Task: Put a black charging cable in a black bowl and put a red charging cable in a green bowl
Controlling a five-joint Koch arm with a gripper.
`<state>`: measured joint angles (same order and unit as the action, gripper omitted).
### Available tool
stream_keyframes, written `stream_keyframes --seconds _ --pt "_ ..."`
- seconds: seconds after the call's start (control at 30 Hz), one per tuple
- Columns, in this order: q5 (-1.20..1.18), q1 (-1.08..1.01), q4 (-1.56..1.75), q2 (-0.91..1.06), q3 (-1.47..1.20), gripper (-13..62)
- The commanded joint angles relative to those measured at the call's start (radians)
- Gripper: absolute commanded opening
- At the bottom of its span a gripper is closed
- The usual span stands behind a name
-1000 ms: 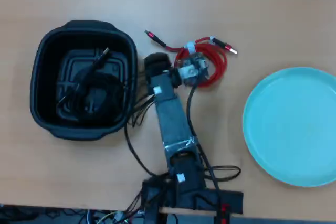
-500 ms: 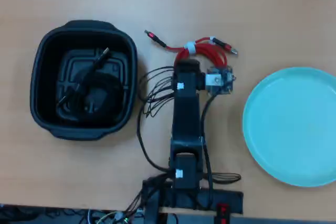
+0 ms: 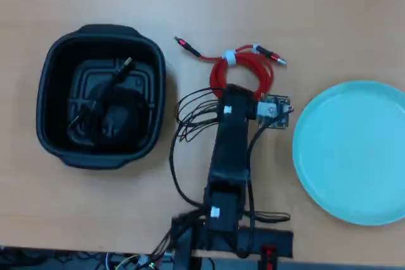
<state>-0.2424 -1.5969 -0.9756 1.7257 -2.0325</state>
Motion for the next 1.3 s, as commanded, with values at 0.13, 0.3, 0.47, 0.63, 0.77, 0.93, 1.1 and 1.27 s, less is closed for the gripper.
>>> stream_keyframes --seconds 0.13,0.3,0.47,0.63,0.77,0.93,1.1,1.27 --pt "0.028 0.023 0.038 0.04 0.003 22.4" --pt "0.031 0.028 0.04 0.038 0.003 28.3" --pt "0.031 0.075 0.066 -0.002 0.009 35.4" --pt "0.029 0.109 0.112 -0.091 0.021 39.8" --pt "0.028 0.127 0.123 -0.153 0.061 39.2" --pt "0.026 0.13 0.12 -0.253 0.15 38.5" --pt "0.029 0.121 0.117 -0.284 0.209 23.6" --pt "0.028 0.098 0.118 -0.285 0.207 -4.2"
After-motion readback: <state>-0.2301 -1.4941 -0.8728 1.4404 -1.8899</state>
